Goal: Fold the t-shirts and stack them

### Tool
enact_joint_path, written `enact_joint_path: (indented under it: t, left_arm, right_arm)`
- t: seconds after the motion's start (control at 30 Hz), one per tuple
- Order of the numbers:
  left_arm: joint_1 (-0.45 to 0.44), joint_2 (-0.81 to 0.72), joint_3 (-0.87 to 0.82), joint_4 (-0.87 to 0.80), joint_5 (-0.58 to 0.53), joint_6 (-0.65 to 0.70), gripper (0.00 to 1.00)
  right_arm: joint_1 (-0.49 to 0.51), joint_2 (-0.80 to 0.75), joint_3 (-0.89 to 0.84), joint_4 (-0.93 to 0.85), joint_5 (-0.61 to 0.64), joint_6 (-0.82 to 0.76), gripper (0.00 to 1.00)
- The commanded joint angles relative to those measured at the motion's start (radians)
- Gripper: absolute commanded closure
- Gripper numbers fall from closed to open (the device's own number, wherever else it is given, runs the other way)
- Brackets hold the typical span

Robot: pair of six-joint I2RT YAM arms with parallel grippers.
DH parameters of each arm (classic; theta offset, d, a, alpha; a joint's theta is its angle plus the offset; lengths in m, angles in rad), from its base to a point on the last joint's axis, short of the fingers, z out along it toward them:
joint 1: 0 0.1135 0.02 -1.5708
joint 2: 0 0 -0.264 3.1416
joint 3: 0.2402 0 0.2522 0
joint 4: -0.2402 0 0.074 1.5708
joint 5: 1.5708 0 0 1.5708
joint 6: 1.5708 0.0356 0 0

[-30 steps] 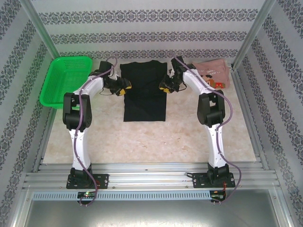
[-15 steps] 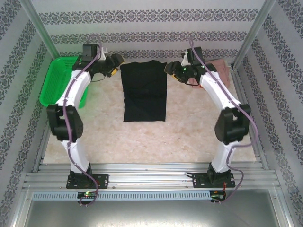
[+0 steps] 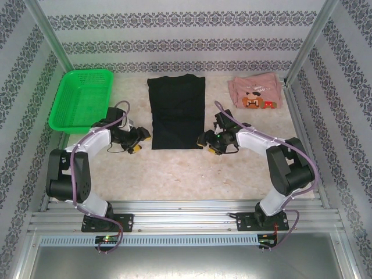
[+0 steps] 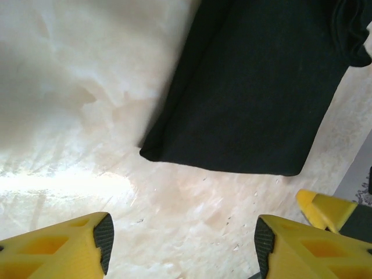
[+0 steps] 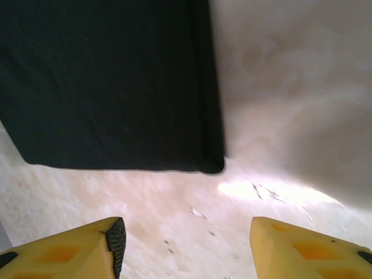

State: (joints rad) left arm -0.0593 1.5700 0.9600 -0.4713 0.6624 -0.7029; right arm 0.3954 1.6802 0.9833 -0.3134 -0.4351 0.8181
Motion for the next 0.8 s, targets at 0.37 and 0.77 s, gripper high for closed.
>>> enact_joint_path:
  t: [0.37, 0.77]
  left_arm:
    - [-0.057, 0.237, 0.229, 0.224, 0.063, -0.107, 0.62]
    - [-0.091, 0.545, 0.493, 0.358, 0.069, -0.213, 0.8]
  right_arm:
    - [-0.007, 0.274, 0.344, 0.063, -0.056, 0.042, 0.8]
    - [-0.058, 0.529, 0.598, 0.084, -0.084, 0.087, 0.9]
